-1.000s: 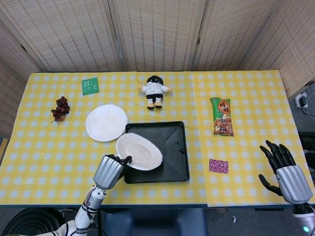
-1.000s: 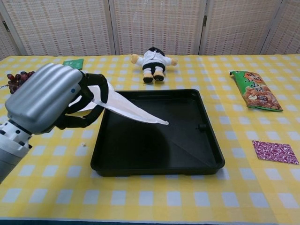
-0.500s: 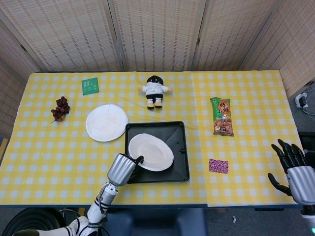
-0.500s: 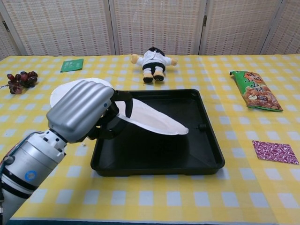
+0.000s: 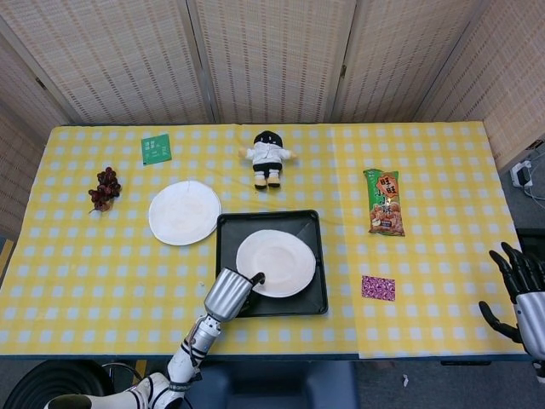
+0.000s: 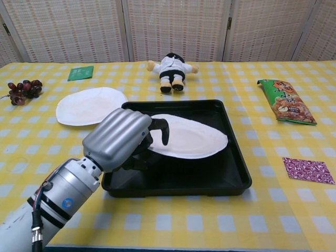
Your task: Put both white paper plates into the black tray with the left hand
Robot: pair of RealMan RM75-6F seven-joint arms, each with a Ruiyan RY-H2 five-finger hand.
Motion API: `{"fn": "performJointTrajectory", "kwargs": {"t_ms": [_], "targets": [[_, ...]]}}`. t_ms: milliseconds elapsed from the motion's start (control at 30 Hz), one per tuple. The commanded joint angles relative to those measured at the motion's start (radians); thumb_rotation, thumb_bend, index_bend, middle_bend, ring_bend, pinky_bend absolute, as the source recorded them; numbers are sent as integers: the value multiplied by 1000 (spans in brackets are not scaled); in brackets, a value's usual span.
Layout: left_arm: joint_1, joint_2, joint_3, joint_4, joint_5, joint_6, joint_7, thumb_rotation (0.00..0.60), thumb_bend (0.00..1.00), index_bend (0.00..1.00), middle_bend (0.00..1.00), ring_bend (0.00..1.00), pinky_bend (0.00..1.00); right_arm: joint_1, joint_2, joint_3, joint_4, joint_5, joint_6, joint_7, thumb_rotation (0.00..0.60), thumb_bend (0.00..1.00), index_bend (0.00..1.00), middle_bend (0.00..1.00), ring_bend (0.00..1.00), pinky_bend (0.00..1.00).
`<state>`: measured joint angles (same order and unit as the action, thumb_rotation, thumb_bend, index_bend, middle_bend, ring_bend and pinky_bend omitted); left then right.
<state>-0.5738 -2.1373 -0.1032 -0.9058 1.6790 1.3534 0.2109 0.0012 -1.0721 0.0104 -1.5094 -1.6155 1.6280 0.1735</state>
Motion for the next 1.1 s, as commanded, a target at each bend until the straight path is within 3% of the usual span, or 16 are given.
{"fn": "performJointTrajectory", "kwargs": {"t_ms": [33,267,433,567,700,867,1100], "targets": [[-2,8,2,-22,-8,-5,5,600,272,275,1000,1000,1000,0,1,-1,1,-4,-1,0,600,367,0,0,0,0],[8,74,22,-136,-29,-37,44,600,203,216,1000,1000,1000,-2,-2,-1,0,-11,1,-5,600,367,0,0,0,0],[10,171,35,-296,-57,-92,78,600,169,170,1000,1000,1000,-3,-3,-4,-2,-20,1,-10,600,367,0,0,0,0],[16,229,25,-374,-56,-74,123,600,163,166,1000,1000,1000,-4,-3,-7,-4,-29,5,-11,600,366,0,0,0,0],[22,274,-6,-395,-72,-52,153,600,173,187,1000,1000,1000,-6,-3,-11,-6,-40,10,-12,600,367,0,0,0,0],[34,334,-52,-390,-113,-29,141,600,218,286,1000,1000,1000,-6,-4,-14,-8,-48,10,-14,600,367,0,0,0,0],[46,380,-46,-316,-154,-56,96,600,359,407,1000,1000,1000,-4,-9,-20,-14,-62,7,-27,600,367,0,0,0,0]]}}
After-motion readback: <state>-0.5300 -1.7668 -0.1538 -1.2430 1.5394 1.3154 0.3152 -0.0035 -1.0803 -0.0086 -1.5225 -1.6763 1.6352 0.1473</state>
